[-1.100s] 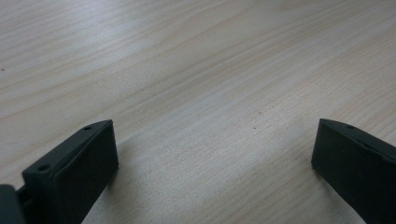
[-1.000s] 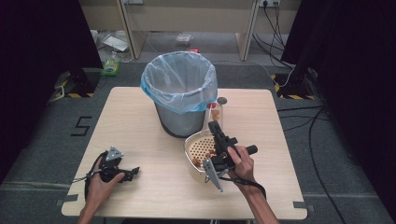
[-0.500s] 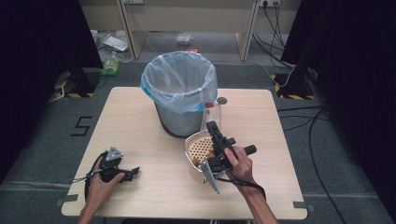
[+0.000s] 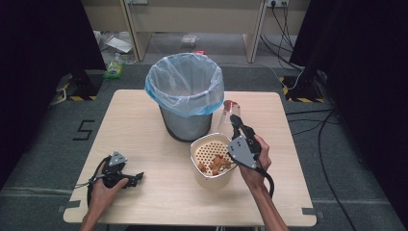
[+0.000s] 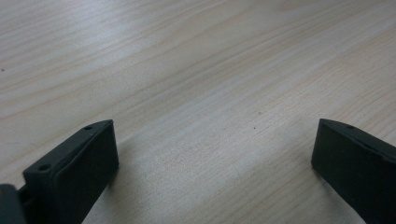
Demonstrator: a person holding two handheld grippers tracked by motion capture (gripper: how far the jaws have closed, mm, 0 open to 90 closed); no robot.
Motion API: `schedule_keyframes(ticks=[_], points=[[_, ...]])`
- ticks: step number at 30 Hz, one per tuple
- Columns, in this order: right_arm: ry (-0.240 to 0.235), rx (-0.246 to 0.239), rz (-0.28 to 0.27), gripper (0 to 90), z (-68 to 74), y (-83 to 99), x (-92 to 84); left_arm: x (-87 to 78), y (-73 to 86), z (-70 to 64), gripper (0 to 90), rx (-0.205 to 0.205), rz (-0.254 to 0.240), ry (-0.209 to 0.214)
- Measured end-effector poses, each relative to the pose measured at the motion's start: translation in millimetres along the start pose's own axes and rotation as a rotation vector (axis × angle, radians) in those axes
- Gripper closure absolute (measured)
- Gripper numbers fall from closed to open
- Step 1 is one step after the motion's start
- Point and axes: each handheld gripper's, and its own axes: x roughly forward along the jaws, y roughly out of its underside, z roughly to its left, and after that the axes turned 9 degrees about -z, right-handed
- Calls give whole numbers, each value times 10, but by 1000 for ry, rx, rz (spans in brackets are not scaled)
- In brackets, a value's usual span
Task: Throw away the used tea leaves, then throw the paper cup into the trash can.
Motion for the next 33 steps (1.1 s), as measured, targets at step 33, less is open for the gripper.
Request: schedule_keyframes(ticks=[33], points=[[-45,387,118,870,-1020,-262,831,1,0,0,0,-2,-1,0]])
